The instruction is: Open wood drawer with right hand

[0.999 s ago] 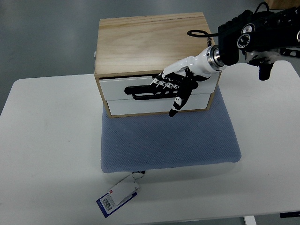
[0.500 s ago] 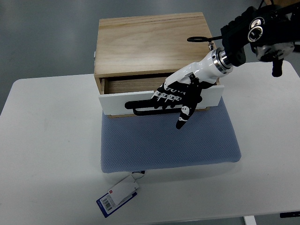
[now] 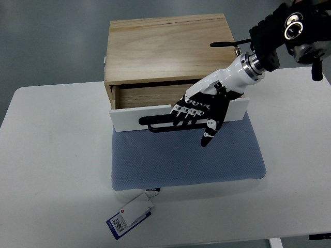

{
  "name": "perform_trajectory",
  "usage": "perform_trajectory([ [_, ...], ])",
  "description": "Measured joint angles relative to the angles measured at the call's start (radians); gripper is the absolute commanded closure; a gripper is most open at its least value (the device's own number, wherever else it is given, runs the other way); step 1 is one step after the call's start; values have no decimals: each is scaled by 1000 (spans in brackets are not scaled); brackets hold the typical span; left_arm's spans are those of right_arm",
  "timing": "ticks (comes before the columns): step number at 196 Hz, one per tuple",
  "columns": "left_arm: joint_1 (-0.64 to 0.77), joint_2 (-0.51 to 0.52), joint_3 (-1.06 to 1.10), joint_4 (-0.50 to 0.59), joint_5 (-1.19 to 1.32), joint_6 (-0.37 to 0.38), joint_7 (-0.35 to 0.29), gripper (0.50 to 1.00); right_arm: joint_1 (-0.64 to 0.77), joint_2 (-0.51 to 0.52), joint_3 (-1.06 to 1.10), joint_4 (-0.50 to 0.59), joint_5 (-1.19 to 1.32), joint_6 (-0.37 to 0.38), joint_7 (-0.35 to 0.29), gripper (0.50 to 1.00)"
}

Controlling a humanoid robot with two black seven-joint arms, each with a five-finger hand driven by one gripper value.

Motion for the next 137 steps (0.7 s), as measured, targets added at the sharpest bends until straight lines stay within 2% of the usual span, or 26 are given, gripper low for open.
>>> perform_trajectory([
  [87, 0, 0, 0, 0, 0, 0, 0, 500, 104, -114, 23, 2, 9, 5, 5, 570],
  [137, 0, 0, 0, 0, 0, 0, 0, 500, 72, -303, 151, -49, 51, 0, 5, 572],
])
